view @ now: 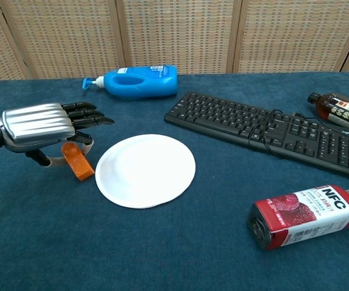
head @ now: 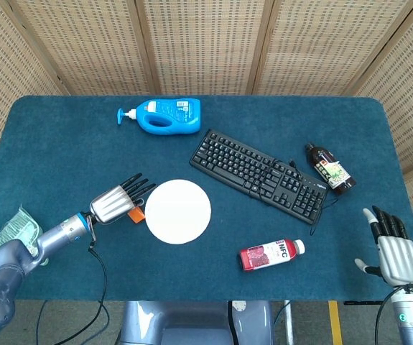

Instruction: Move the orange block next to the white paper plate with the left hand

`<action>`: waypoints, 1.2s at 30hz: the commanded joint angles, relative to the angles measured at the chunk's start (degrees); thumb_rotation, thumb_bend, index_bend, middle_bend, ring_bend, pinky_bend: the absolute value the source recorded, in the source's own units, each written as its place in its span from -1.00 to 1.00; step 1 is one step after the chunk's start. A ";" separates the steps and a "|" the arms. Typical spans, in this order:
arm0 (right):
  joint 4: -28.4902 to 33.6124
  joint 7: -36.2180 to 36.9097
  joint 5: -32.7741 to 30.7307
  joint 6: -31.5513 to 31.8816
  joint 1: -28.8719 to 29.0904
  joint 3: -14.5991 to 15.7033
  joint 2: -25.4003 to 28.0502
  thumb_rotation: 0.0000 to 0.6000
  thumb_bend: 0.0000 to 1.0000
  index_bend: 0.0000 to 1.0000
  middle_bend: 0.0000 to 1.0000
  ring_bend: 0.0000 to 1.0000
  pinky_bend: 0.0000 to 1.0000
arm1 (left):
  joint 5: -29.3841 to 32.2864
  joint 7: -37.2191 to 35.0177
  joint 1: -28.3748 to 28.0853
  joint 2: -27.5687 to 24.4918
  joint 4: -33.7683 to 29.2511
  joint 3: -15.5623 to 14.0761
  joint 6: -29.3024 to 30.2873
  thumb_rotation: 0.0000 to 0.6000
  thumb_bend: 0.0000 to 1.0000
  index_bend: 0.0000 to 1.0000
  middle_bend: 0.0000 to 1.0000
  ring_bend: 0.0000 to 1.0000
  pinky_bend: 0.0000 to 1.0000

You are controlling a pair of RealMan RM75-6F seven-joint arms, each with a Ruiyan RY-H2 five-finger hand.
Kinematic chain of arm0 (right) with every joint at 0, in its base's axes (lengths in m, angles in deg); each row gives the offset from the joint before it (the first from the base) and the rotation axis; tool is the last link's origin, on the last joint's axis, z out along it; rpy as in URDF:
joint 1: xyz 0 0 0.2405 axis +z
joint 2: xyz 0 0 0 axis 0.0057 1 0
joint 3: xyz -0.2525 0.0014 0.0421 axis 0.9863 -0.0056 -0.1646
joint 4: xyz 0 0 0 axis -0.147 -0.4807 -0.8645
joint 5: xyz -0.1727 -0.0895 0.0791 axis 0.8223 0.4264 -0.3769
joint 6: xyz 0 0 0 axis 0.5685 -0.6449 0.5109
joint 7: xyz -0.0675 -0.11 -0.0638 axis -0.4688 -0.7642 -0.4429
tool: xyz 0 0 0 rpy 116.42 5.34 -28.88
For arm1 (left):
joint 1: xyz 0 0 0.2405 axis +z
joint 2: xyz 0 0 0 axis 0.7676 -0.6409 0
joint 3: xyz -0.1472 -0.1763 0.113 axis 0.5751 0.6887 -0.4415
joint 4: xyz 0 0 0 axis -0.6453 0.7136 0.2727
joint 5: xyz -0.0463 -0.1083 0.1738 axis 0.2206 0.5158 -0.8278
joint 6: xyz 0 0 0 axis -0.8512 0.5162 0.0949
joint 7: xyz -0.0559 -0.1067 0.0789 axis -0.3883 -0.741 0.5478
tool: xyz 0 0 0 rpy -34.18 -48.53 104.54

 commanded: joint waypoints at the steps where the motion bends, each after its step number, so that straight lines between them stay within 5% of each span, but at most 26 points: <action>1: 0.05 -0.12 0.03 0.00 -0.02 0.06 -0.02 1.00 -1.00 -0.90 -1.00 -1.00 -0.92 | 0.28 0.00 0.19 0.07 0.33 0.01 -0.36 1.00 -0.24 -0.11 -1.00 -1.00 -1.00; 7: 0.16 -0.29 0.08 0.22 -0.07 0.02 -0.08 1.00 -1.00 -0.90 -1.00 -1.00 -0.92 | 1.10 0.97 0.48 0.73 0.95 0.48 -0.84 1.00 -0.31 -0.79 -1.00 -1.00 -1.00; 10: 0.12 -0.22 0.08 0.18 -0.07 0.03 -0.09 1.00 -1.00 -0.90 -1.00 -1.00 -0.92 | 1.76 1.74 0.59 1.08 1.29 1.03 -0.87 1.00 -0.31 -0.98 -1.00 -1.00 -1.00; 23: 0.36 0.62 0.58 0.36 -0.18 0.08 0.38 1.00 -1.00 -0.90 -1.00 -1.00 -0.92 | 8.99 -0.96 2.29 -0.07 -2.64 8.02 4.18 1.00 -0.31 -1.00 -1.00 -1.00 -1.00; 28: 0.67 1.11 1.14 0.44 -0.24 0.27 0.73 1.00 -1.00 -0.90 -1.00 -1.00 -0.92 | 11.72 -0.73 4.56 -4.65 -11.71 11.21 10.54 1.00 -0.32 -1.00 -1.00 -1.00 -1.00; 36: 1.17 1.50 2.30 1.09 -0.47 0.59 1.10 1.00 -1.00 -0.90 -1.00 -1.00 -0.92 | 15.68 14.47 11.09 -15.82 -39.76 14.03 16.47 1.00 -0.34 -1.00 -1.00 -1.00 -1.00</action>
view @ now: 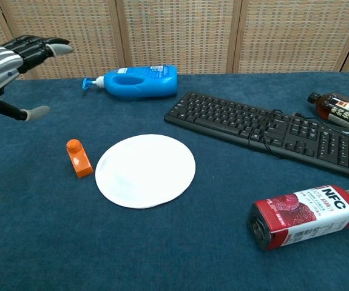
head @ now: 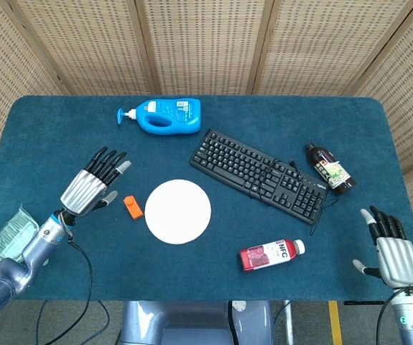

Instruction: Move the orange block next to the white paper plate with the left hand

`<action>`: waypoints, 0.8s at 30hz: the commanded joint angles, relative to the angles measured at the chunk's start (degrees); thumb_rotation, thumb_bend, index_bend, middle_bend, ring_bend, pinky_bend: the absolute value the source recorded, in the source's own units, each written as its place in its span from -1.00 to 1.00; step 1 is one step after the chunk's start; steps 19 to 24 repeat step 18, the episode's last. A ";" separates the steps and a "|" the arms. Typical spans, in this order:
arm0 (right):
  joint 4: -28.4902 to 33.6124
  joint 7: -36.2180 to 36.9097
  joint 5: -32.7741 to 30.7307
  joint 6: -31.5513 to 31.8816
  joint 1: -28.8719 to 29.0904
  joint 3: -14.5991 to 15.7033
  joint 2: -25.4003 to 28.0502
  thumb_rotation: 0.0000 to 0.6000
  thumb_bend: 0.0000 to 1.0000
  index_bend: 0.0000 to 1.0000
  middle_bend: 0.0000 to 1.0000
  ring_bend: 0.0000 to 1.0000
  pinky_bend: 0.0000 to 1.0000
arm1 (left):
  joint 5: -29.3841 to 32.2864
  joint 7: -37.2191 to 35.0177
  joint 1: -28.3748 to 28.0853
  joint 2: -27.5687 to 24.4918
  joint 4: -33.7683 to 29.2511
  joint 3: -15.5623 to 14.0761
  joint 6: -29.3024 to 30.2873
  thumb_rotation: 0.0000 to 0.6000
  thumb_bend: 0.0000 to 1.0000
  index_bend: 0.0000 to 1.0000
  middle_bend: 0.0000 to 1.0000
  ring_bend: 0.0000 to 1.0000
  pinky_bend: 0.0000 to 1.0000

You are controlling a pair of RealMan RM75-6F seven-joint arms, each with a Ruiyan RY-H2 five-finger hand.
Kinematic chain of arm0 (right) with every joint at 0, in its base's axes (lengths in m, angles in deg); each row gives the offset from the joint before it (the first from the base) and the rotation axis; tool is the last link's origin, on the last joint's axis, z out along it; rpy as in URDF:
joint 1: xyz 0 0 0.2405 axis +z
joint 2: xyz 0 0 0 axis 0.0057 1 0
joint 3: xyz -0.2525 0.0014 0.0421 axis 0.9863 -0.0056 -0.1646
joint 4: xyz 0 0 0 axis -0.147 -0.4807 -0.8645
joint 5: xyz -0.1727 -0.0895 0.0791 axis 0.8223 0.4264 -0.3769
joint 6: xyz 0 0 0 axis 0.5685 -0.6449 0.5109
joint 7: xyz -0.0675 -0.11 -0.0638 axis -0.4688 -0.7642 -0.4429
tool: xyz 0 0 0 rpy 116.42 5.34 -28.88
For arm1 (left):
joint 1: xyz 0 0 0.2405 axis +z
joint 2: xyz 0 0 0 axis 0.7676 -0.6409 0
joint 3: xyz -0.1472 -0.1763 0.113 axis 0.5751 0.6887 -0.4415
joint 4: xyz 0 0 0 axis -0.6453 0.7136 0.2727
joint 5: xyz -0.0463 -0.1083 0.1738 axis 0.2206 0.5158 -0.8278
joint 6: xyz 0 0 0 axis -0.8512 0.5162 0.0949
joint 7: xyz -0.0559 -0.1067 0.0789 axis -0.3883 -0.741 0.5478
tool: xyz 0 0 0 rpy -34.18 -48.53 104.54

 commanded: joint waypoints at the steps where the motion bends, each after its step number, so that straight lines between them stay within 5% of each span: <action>1: 0.18 0.14 0.25 0.22 -0.09 0.05 0.13 1.00 -1.00 -0.90 -1.00 -1.00 -0.92 | 3.95 12.60 5.80 -9.12 -20.92 2.34 4.43 1.00 -0.35 -1.00 -1.00 -1.00 -1.00; 5: 0.67 0.32 1.57 0.97 -0.33 0.42 0.41 1.00 -1.00 -0.90 -1.00 -1.00 -0.92 | 9.33 25.15 13.32 -16.33 -42.51 0.32 5.74 1.00 -0.36 -1.00 -1.00 -1.00 -1.00; 9: 0.76 0.15 2.80 1.29 -0.43 0.94 0.36 1.00 -1.00 -0.90 -1.00 -1.00 -0.92 | 11.74 30.43 16.84 -21.01 -52.56 -2.55 4.21 1.00 -0.37 -1.00 -1.00 -1.00 -1.00; 16: 0.96 -0.60 4.69 2.05 -0.55 1.53 0.04 1.00 -1.00 -0.90 -1.00 -1.00 -0.92 | 13.36 33.59 20.72 -26.08 -60.68 -4.90 3.93 0.98 -0.42 -1.00 -1.00 -1.00 -1.00; 24: 1.03 -1.02 5.31 2.49 -0.64 1.67 -0.14 1.00 -1.00 -0.90 -1.00 -1.00 -0.92 | 12.72 34.60 22.29 -26.56 -61.65 -5.49 5.22 0.94 -0.43 -1.00 -1.00 -1.00 -1.00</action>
